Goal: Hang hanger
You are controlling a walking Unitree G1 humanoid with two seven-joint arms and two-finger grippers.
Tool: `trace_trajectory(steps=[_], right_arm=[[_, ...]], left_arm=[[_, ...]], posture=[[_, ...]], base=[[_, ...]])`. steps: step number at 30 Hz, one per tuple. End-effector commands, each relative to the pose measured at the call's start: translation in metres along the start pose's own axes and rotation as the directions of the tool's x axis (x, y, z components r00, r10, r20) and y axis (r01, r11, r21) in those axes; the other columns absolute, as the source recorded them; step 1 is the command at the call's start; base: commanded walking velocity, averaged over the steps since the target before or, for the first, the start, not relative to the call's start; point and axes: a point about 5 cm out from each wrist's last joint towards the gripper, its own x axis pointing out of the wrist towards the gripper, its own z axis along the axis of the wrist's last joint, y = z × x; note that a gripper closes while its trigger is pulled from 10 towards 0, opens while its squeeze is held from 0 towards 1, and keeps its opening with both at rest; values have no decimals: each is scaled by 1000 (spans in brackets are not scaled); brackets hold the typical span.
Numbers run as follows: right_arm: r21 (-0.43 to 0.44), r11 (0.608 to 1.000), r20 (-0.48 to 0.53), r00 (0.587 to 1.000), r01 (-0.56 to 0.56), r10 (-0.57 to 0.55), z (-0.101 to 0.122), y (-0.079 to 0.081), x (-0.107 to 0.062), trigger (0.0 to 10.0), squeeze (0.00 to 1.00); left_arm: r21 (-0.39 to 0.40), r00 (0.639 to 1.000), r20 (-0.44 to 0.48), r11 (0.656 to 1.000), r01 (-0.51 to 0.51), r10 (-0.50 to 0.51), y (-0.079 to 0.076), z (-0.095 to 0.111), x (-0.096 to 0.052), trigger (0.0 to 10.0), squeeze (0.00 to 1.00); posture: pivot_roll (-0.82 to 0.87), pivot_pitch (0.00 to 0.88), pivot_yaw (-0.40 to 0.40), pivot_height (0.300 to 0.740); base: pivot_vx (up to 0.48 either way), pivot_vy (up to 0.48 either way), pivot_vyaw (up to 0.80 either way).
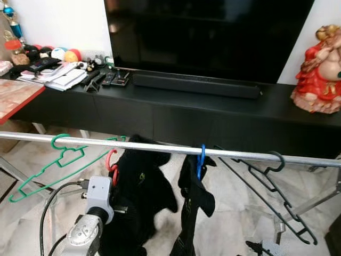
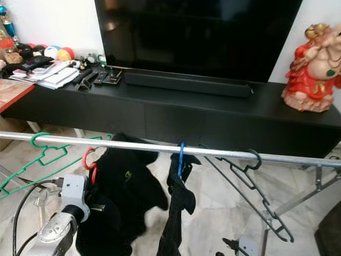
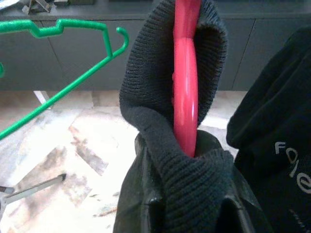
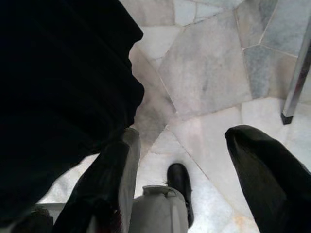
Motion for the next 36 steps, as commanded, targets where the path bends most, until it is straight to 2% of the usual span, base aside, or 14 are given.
trace_trajectory(steps=[1, 3, 7, 9, 13, 18, 23, 28, 36], right_arm=[[-6, 1000, -14, 1000, 11, -11, -3, -5, -2, 10000, 0], [-14, 1000, -18, 1000, 4, -4, -2, -5, -2, 10000, 0], [-16, 1000, -21, 1000, 0, 0, -3, -4, -2, 10000, 0], [-17, 1000, -21, 1000, -1, 1, -3, -4, -2, 10000, 0], [-27, 1000, -27, 1000, -4, 3, -3, -5, -2, 10000, 0], [-31, 999, -30, 1000, -7, 6, -3, -5, -2, 10000, 0], [-39, 999, -36, 999, -13, 11, -3, -5, -2, 10000, 0], [-45, 999, -41, 999, -19, 17, -3, -5, -2, 10000, 0], [-50, 998, -47, 999, -29, 26, -4, -5, -2, 10000, 0]], left_arm=[[5, 998, 65, 1000, -7, 7, 0, 14, 3, 10000, 0], [50, 996, 64, 997, -58, 55, 3, 25, 17, 10000, 0], [55, 992, 71, 992, -112, 108, 7, 32, 26, 10000, 0], [58, 990, 71, 991, -123, 119, 8, 33, 28, 10000, 0], [65, 991, 75, 992, -113, 108, 5, 40, 43, 10000, 0], [99, 993, 41, 989, -113, 110, 5, 42, 52, 10000, 0], [87, 987, -76, 987, -136, 143, 8, 31, 59, 10000, 0], [99, 976, -150, 984, -145, 159, 8, 21, 63, 10000, 0], [85, 944, -283, 984, -154, 172, 8, -8, 56, 10000, 0]], posture=[[-28, 34, -28, 740], [-28, 34, -29, 740], [-30, 34, -33, 740], [-30, 34, -33, 740], [-27, 31, -41, 740], [-28, 31, -42, 740], [-40, 24, -45, 740], [-35, 17, -46, 740], [-37, 10, -45, 740]], base=[[0, 0, 0], [0, 0, 0], [0, 0, 0], [0, 0, 0], [0, 0, 0], [0, 0, 0], [0, 0, 0], [0, 0, 0], [0, 0, 0]])
